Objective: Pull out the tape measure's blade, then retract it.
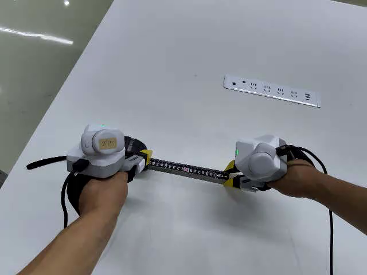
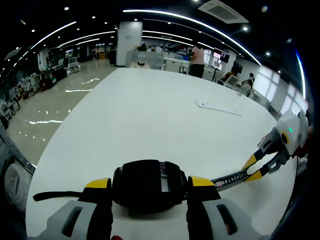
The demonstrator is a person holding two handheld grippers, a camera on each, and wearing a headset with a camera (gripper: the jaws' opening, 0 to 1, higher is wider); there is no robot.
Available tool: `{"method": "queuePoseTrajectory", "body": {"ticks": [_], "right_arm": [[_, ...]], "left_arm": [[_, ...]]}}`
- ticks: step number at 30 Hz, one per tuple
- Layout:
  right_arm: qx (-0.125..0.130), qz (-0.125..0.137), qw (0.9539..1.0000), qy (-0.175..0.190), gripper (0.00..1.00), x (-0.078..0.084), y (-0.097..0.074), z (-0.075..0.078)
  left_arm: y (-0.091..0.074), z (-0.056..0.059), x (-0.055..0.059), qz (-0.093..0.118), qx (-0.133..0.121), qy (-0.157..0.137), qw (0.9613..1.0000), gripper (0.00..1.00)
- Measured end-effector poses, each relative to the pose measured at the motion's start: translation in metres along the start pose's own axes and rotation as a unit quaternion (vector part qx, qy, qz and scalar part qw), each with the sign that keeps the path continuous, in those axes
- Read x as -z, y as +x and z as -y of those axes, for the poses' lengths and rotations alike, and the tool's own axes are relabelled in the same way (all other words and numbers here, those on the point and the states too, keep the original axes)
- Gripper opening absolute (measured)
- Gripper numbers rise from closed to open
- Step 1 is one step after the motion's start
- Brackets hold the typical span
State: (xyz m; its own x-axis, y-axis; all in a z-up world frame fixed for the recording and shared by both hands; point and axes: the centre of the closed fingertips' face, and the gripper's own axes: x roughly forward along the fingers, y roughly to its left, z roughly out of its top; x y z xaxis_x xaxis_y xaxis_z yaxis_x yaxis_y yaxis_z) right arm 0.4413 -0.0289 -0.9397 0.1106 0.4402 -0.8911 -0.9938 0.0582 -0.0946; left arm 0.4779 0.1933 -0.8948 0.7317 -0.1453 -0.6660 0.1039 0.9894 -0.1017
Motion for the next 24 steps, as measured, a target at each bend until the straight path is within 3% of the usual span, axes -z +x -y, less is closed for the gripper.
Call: {"method": "queuePoseTrajectory", "body": {"ticks": [24], "right_arm": [[0.006,0.008,1.0000,0.001,0.14,-0.016,0.008,0.003]], "left_arm": [[0.000,0.000,-0.001,-0.002,0.000,0.000,1.0000,0.56]]}}
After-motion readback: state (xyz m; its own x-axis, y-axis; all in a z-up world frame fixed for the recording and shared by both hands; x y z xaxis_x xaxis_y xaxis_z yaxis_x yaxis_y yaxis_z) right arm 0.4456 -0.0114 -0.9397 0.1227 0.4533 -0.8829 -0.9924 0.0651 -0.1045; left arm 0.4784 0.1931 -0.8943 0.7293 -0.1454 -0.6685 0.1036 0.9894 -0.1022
